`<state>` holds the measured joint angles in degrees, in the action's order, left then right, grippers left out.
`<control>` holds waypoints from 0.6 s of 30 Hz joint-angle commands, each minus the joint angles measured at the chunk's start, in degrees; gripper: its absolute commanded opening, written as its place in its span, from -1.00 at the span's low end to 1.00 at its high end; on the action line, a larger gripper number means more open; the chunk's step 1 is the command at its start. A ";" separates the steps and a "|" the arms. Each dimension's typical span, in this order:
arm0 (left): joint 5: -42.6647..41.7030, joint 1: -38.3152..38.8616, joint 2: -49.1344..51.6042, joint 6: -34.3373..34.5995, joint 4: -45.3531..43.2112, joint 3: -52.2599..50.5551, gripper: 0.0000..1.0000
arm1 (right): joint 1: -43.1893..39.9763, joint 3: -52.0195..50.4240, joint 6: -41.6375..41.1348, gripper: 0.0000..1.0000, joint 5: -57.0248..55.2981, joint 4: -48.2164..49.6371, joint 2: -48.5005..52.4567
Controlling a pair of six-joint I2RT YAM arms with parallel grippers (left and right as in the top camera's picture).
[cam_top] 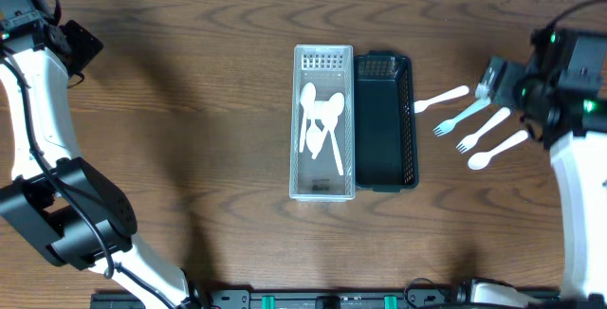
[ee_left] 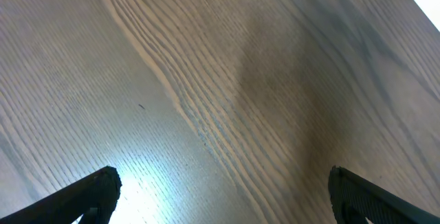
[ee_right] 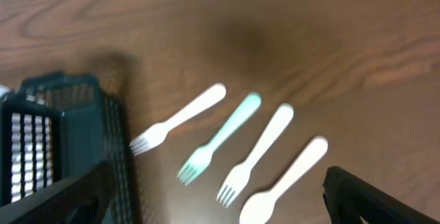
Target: Pack container
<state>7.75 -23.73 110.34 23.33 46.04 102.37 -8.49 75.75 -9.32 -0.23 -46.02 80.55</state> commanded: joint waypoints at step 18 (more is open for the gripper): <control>0.66 -0.04 -1.05 -0.52 -0.04 0.98 0.96 | -12.74 -9.97 -25.79 0.87 -12.55 -11.30 9.46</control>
<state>7.73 -23.73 110.34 23.33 46.02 102.37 -18.68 67.42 -29.78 -12.62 -58.43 89.71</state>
